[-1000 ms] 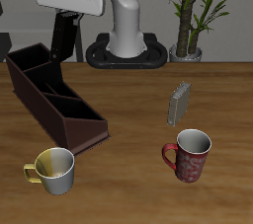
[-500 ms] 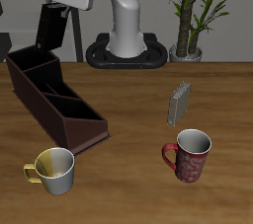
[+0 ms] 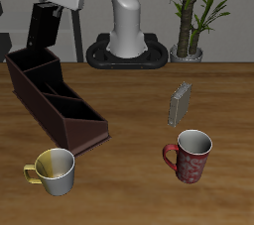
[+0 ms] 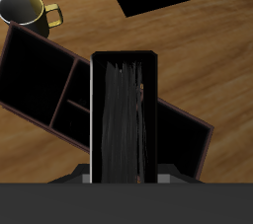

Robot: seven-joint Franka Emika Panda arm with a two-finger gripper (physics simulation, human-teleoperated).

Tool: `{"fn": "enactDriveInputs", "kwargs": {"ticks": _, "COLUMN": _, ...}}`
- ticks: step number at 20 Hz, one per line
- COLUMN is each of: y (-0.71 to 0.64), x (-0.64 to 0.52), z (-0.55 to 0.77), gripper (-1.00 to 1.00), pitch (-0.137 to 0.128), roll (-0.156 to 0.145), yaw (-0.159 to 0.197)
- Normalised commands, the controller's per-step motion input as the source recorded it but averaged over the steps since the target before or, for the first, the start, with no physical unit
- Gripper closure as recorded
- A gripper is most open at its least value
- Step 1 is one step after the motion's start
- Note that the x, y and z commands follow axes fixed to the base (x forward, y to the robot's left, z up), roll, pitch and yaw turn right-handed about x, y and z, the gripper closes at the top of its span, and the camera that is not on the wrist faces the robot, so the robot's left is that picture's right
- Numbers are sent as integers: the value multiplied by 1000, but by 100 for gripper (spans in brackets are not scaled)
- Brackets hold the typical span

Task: Place the black book into the right desk caddy's right compartment

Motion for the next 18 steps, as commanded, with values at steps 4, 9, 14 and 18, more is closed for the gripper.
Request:
{"fn": "enactDriveInputs", "kwargs": {"ticks": 4, "y": -186, "x": -175, "z": -129, "gripper": 100, "pitch": 0, "roll": -10, "yaw": -23}}
{"fn": "enactDriveInputs", "kwargs": {"ticks": 9, "y": -51, "x": -172, "z": -85, "gripper": 100, "pitch": 0, "roll": -7, "yaw": -4}}
{"fn": "enactDriveInputs", "kwargs": {"ticks": 14, "y": -55, "x": -246, "z": -83, "gripper": 100, "pitch": -29, "roll": -19, "yaw": 27}}
{"fn": "enactDriveInputs", "kwargs": {"ticks": 18, "y": -112, "x": -102, "z": -60, "gripper": 100, "pitch": 0, "roll": -20, "yaw": 3}}
